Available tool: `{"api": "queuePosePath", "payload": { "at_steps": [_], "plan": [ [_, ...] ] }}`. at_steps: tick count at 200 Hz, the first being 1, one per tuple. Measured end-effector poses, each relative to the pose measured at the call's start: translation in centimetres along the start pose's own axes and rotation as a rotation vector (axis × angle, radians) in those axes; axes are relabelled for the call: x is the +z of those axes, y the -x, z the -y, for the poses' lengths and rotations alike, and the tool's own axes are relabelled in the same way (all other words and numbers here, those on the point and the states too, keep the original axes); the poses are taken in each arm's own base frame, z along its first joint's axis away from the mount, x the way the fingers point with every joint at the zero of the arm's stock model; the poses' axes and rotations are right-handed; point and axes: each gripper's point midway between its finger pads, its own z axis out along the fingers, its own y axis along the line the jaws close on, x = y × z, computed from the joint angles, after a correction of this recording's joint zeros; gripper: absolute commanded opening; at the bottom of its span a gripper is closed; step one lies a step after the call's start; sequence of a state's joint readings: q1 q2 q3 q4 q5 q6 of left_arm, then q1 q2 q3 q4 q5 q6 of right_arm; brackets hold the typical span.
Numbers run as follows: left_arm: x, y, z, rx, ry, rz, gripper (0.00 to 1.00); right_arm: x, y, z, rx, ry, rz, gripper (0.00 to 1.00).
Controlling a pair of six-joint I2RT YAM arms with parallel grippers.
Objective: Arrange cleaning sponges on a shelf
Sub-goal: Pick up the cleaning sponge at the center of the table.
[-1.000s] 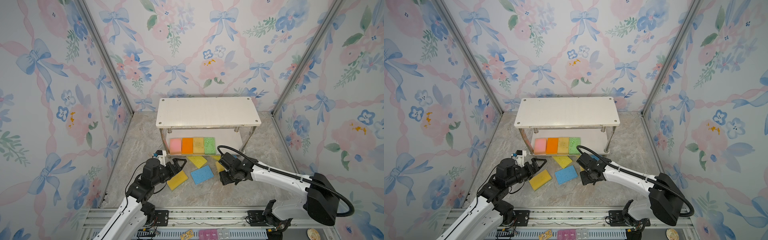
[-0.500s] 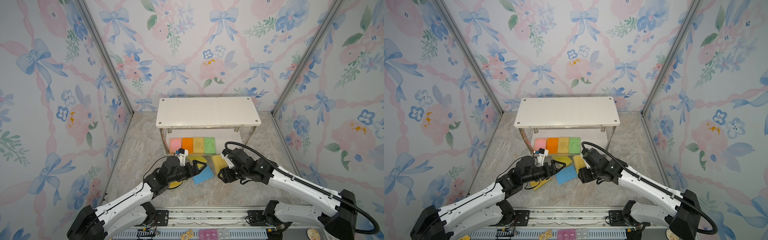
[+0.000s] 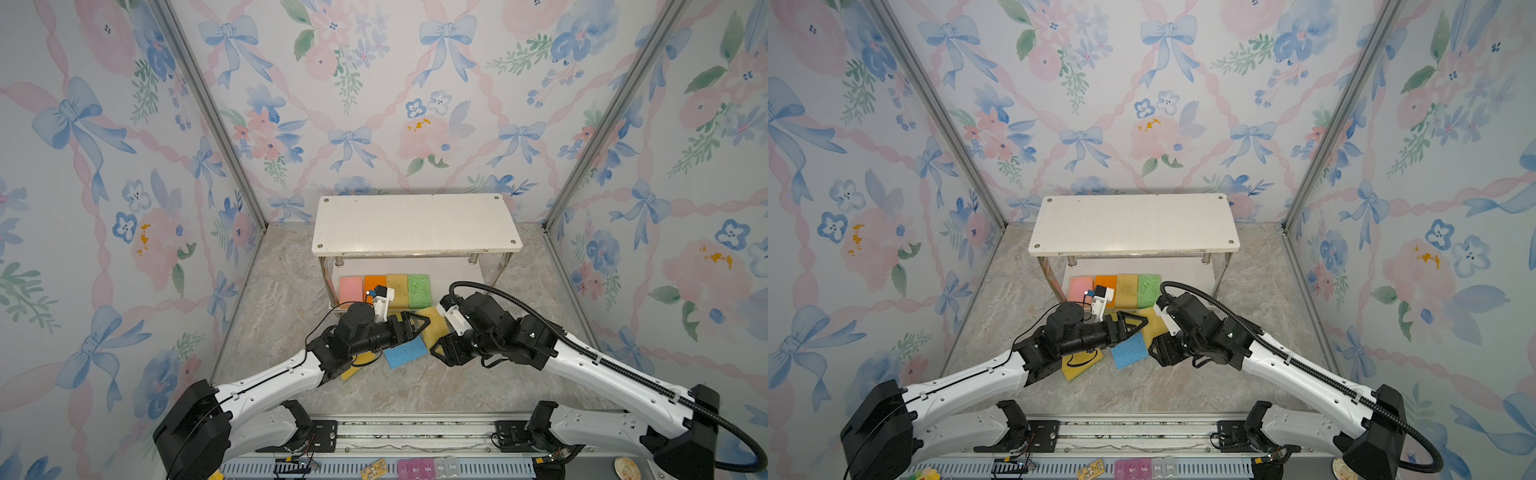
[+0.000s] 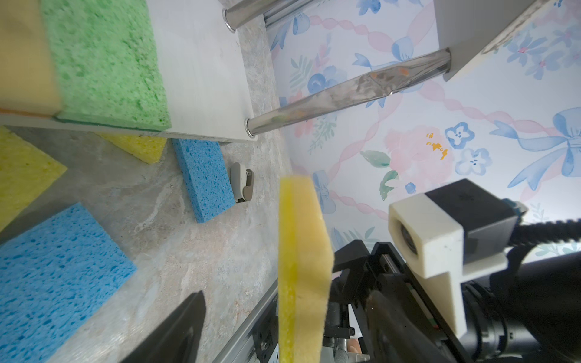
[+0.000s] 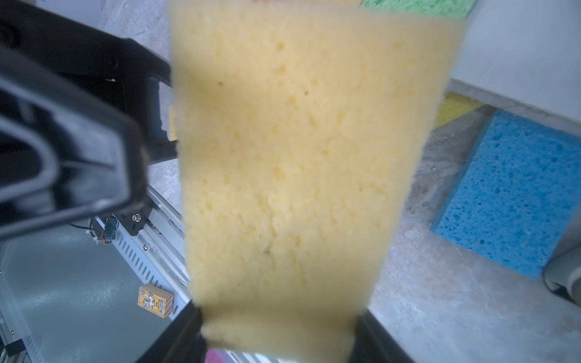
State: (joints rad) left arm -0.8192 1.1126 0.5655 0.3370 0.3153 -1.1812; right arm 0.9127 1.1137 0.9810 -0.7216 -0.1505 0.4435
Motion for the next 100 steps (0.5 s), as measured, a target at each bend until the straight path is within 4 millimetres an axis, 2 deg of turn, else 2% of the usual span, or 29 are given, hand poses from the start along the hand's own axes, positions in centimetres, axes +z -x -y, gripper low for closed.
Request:
{"api": "queuePosePath", "payload": {
  "at_steps": [33,49,59,65,81,100],
  "plan": [
    [0.28,-0.16,-0.14,0.006,0.002,-0.008,0.5,-0.03,-0.3,-0.67,-0.017,0.027,-0.012,0.64],
    [0.35,-0.26,-0.23,0.008,0.003,-0.014,0.32,-0.04,-0.39,-0.83,-0.021,0.034,-0.016,0.64],
    [0.4,-0.28,-0.15,0.02,-0.001,-0.015,0.11,-0.07,-0.39,-0.83,-0.021,0.034,-0.015,0.64],
    [0.43,-0.28,-0.09,0.02,-0.004,-0.016,0.04,-0.1,-0.4,-0.83,-0.021,0.034,-0.015,0.64],
    [0.46,-0.31,0.15,0.02,-0.016,-0.019,0.0,-0.34,-0.44,-0.85,-0.022,0.036,-0.011,0.66],
    [0.47,-0.45,0.39,0.026,-0.027,-0.029,0.0,-0.82,-0.61,-0.9,-0.015,0.042,-0.009,0.81]
  ]
}}
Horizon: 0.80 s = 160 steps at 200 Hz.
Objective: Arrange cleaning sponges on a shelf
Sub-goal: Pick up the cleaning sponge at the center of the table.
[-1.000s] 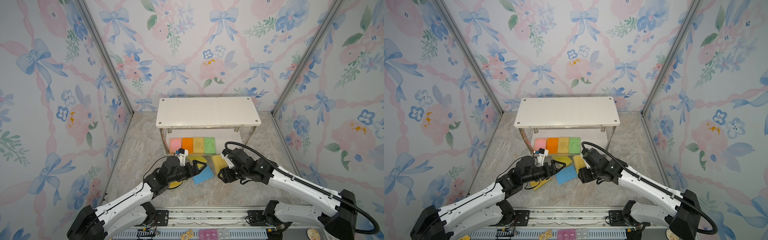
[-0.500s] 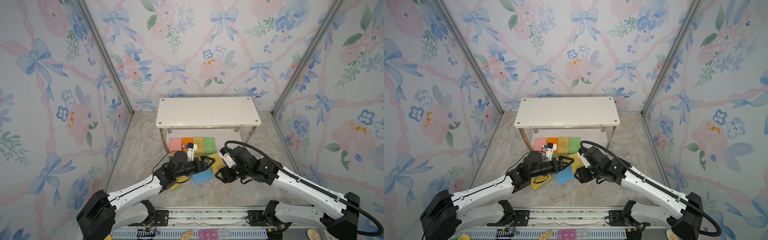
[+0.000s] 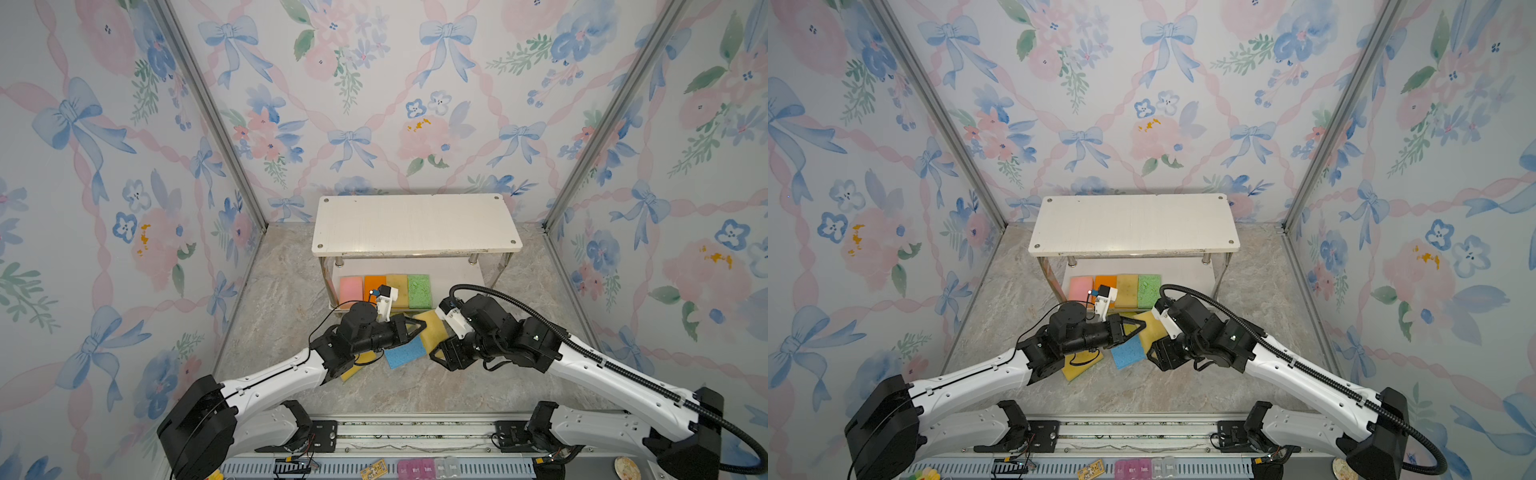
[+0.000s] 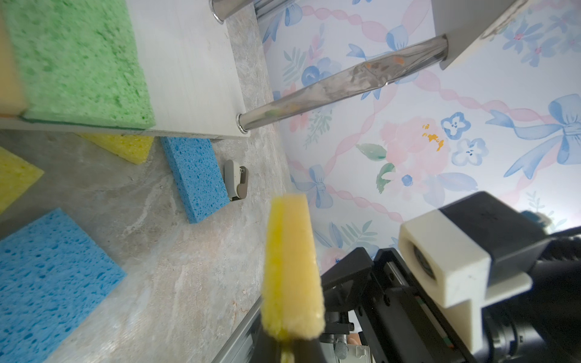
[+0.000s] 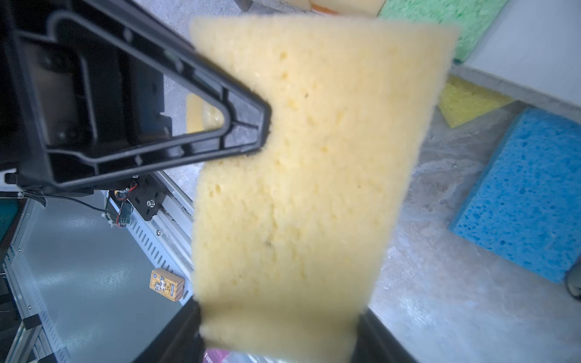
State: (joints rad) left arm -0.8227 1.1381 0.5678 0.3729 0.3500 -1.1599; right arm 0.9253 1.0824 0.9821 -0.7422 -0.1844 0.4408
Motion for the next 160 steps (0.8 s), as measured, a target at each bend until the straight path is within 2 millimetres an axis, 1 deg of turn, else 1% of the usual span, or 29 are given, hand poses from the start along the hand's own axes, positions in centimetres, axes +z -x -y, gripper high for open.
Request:
{"api": "queuePosePath", "payload": {
  "at_steps": [17,31,47,57,70,81,88,101,113,126,160],
  "plan": [
    [0.0,-0.1,0.1,0.0,-0.003,-0.006,0.0,-0.9,0.1,0.0,0.015,0.014,0.021,0.89],
    [0.0,0.0,0.0,0.0,-0.003,-0.005,0.0,-2.4,0.6,0.0,0.056,0.042,0.066,0.94],
    [-0.1,0.1,0.1,-0.001,-0.006,-0.005,0.0,-4.3,1.5,1.0,0.162,0.088,0.149,0.94],
    [-0.2,0.2,0.1,-0.002,-0.008,-0.002,0.0,-5.1,1.8,1.8,0.243,0.108,0.183,0.93],
    [-0.3,0.5,0.2,-0.001,-0.014,0.003,0.0,-5.6,2.0,2.6,0.338,0.135,0.201,0.9],
    [-0.4,0.8,0.2,-0.002,-0.017,0.008,0.0,-5.8,2.1,2.9,0.399,0.158,0.201,0.87],
    [-0.4,0.9,0.2,-0.002,-0.02,0.012,0.0,-5.8,2.1,2.8,0.429,0.176,0.194,0.85],
    [-0.5,1.2,0.3,-0.001,-0.026,0.018,0.0,-5.8,2.0,2.4,0.472,0.214,0.182,0.78],
    [-0.5,1.4,0.4,0.001,-0.032,0.022,0.0,-5.9,1.8,2.0,0.505,0.248,0.175,0.74],
    [-0.5,1.4,0.5,0.003,-0.039,0.018,0.0,-6.0,1.6,1.7,0.532,0.279,0.174,0.65],
    [-0.3,1.3,0.5,0.003,-0.046,0.011,0.0,-5.4,0.6,1.8,0.588,0.301,0.157,0.56]
  ]
}}
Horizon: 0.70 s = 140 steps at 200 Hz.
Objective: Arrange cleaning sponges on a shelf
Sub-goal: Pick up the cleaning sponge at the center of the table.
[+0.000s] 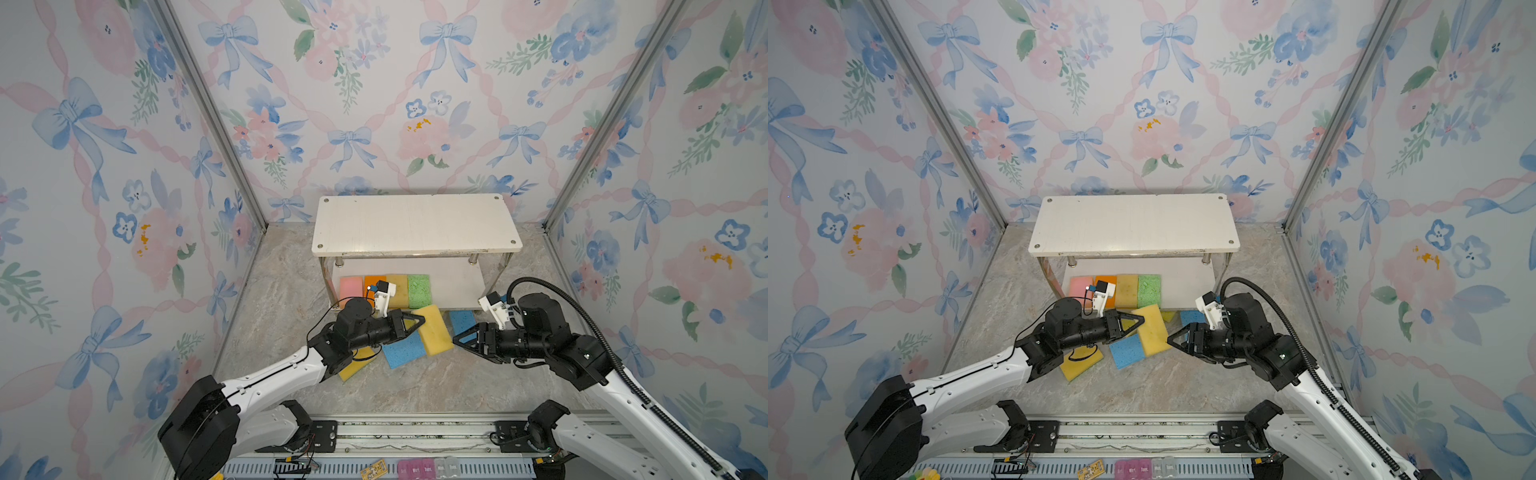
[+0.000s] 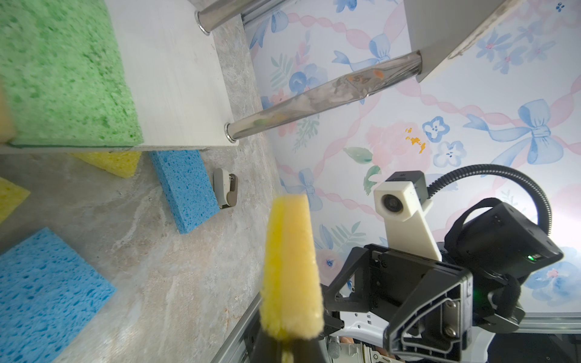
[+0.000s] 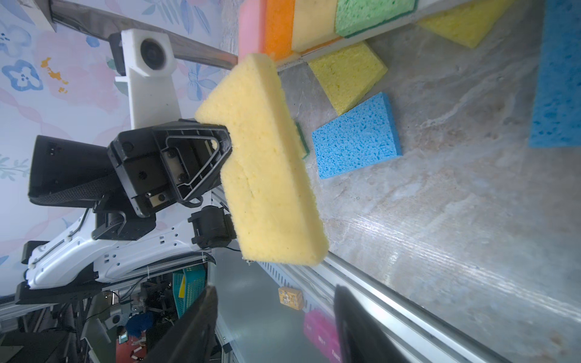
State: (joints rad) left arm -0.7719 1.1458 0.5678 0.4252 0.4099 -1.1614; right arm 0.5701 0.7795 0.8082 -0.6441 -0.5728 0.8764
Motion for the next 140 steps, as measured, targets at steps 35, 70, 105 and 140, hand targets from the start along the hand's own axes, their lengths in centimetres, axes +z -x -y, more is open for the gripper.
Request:
{"api": "queuePosePath", "payload": {
  "at_steps": [35,70,105,140],
  "plan": [
    [0.0,0.2,0.3,0.003,-0.012,0.006,0.0,0.6,-0.4,0.9,0.033,-0.011,-0.014,0.5],
    [0.1,0.2,0.3,0.003,-0.014,0.006,0.0,0.8,0.1,0.6,0.027,0.004,-0.001,0.45],
    [0.5,0.1,-0.2,-0.003,-0.002,-0.003,0.0,1.2,0.6,0.5,0.027,0.01,0.003,0.41],
    [1.0,0.5,0.4,0.001,-0.011,-0.004,0.0,1.5,0.6,0.7,0.025,0.012,0.005,0.41]
  ]
}}
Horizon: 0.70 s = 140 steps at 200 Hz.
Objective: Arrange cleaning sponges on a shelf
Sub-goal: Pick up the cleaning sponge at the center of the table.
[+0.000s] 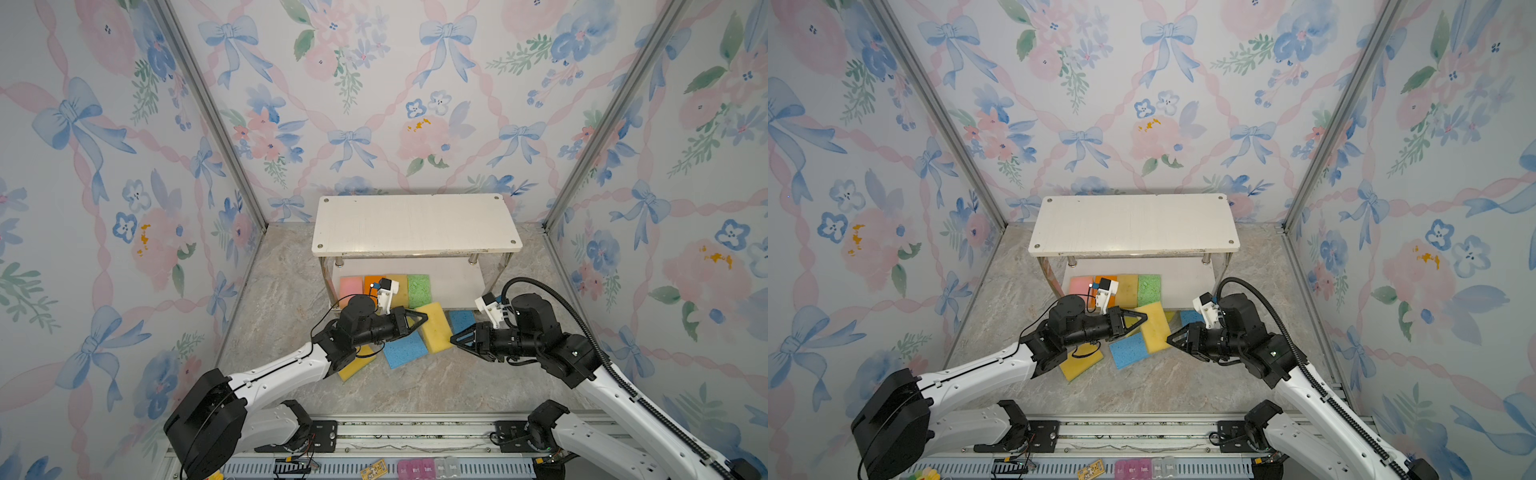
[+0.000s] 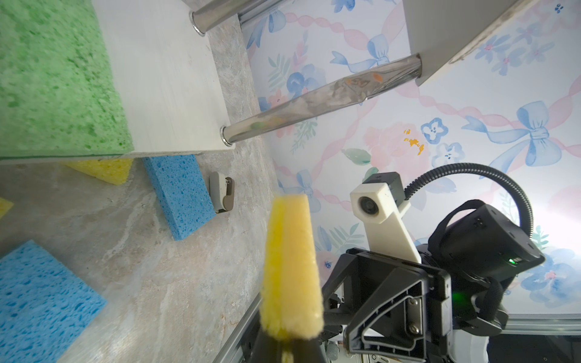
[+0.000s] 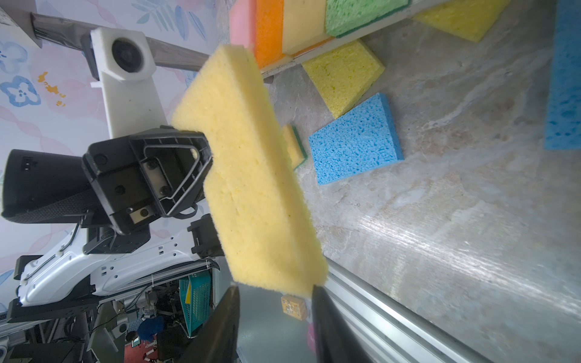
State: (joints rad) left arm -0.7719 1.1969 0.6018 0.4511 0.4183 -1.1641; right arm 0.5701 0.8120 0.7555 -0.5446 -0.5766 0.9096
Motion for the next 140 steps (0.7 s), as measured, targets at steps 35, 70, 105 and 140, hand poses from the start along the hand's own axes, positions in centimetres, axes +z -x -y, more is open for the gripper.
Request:
{"api": "queuePosePath", "payload": {
  "at_steps": [35,70,105,140],
  "plan": [
    [0.3,0.2,0.3,0.002,-0.006,0.0,0.0,0.3,-0.1,0.5,0.006,-0.007,-0.004,0.39],
    [0.4,0.2,0.2,0.002,-0.007,-0.001,0.0,0.5,0.1,0.8,0.015,-0.016,-0.003,0.39],
    [0.4,0.2,0.3,0.005,-0.014,-0.002,0.0,0.3,0.7,1.2,0.029,-0.025,0.019,0.36],
    [0.6,0.2,0.2,0.004,-0.012,-0.006,0.0,0.2,1.0,1.3,0.035,-0.028,0.029,0.36]
  ]
}}
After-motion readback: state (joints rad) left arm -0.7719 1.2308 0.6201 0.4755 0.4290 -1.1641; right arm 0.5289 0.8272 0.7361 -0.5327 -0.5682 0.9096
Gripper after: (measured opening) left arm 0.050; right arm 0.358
